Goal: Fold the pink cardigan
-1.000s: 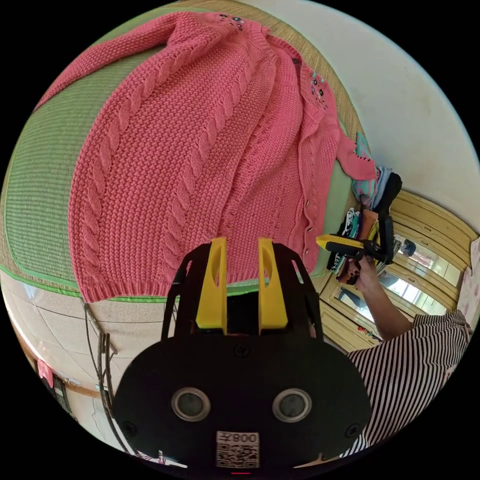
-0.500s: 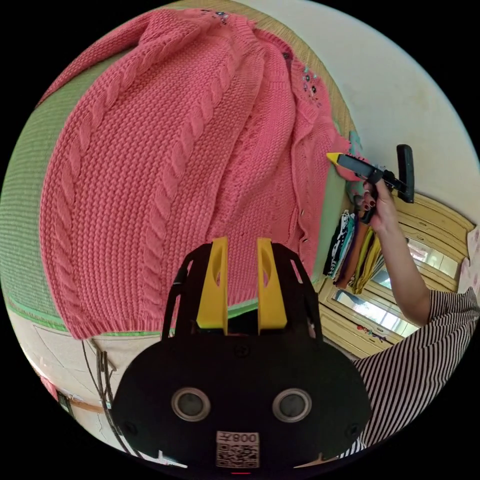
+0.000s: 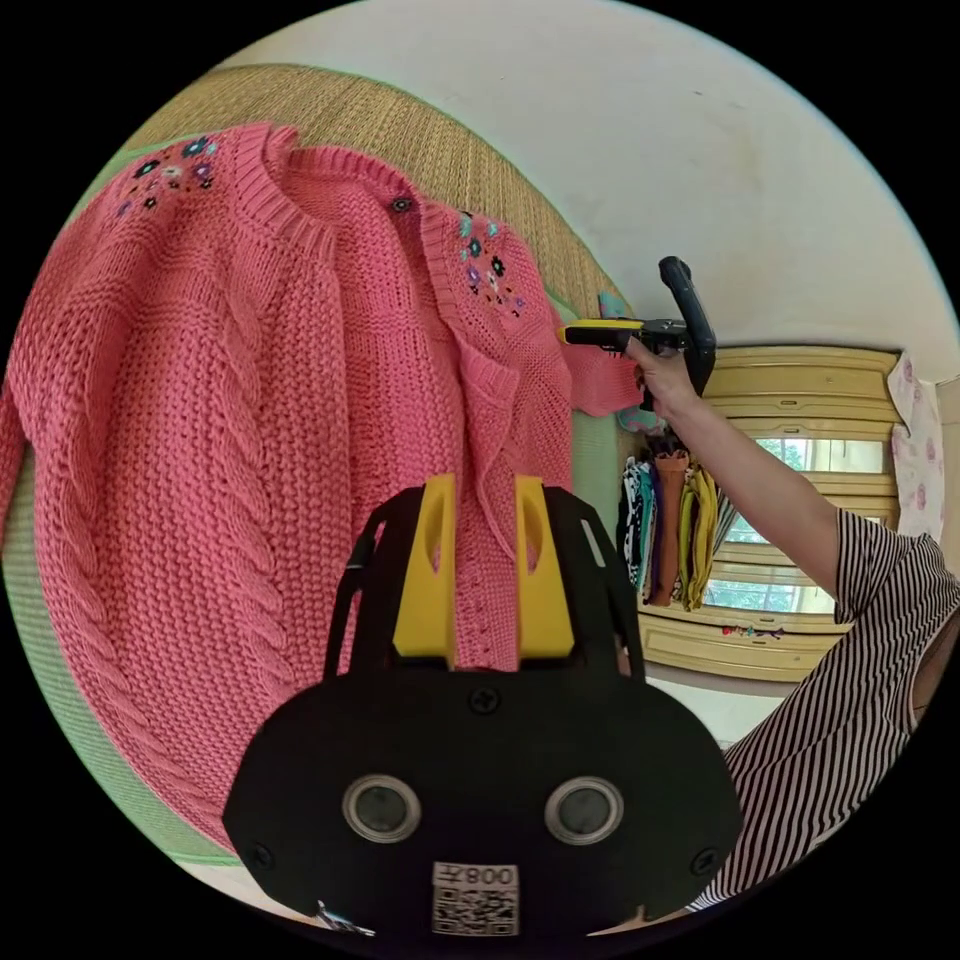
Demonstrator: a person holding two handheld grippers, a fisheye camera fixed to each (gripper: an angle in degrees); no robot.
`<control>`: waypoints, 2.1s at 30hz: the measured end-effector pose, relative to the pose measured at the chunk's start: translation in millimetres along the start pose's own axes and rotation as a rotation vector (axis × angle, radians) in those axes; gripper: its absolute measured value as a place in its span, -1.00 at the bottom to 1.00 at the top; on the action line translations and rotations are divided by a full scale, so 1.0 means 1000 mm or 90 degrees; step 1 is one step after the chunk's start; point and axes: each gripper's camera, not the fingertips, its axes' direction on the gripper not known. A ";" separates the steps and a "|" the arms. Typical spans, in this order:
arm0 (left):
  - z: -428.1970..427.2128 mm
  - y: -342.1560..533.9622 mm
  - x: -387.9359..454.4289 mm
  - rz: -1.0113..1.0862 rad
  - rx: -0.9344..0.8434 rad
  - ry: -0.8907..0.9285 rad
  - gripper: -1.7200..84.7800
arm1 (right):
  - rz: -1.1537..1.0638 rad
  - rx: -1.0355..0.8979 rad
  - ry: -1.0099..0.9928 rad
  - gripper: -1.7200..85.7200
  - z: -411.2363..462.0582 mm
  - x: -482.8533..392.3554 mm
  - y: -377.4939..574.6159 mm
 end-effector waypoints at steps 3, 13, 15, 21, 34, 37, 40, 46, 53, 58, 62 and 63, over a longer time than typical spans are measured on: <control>0.004 -0.003 -0.005 -0.012 -0.005 0.011 -0.76 | -0.034 -0.011 0.034 -0.83 -0.007 -0.013 -0.007; 0.001 -0.019 -0.021 -0.027 0.017 0.003 -0.77 | 0.115 -0.025 -0.051 -0.93 -0.044 0.066 0.001; 0.001 -0.024 -0.026 -0.036 0.029 0.006 -0.77 | 0.121 -0.040 -0.088 -0.92 -0.035 0.069 -0.005; 0.000 -0.031 -0.029 -0.030 0.040 -0.013 -0.76 | 0.184 0.063 -0.097 -0.87 -0.062 0.066 -0.014; 0.012 0.047 -0.028 -0.116 -0.016 -0.084 -0.73 | -0.085 0.121 -0.373 -0.78 -0.075 -0.115 -0.081; 0.017 0.075 -0.028 -0.152 -0.042 -0.116 -0.73 | -0.092 0.111 -0.381 -0.77 -0.069 -0.130 -0.114; 0.026 0.096 -0.029 -0.180 -0.069 -0.149 -0.73 | -0.092 0.100 -0.368 -0.77 -0.067 -0.139 -0.141; 0.052 0.114 -0.039 -0.192 -0.109 -0.222 -0.82 | -0.084 0.043 -0.352 -0.79 -0.054 -0.157 -0.171; 0.055 0.116 -0.044 -0.183 -0.112 -0.203 -0.94 | -0.085 0.029 -0.341 -0.92 -0.060 -0.160 -0.185; 0.051 0.126 -0.040 -0.173 -0.086 -0.153 -0.95 | -0.113 0.054 -0.335 -0.94 -0.082 -0.153 -0.186; 0.052 0.132 -0.034 -0.158 -0.070 -0.099 -0.96 | -0.124 0.072 -0.322 -0.95 -0.099 -0.142 -0.182; 0.055 0.132 -0.032 -0.148 -0.073 -0.092 -0.96 | -0.125 0.076 -0.320 -0.95 -0.101 -0.141 -0.181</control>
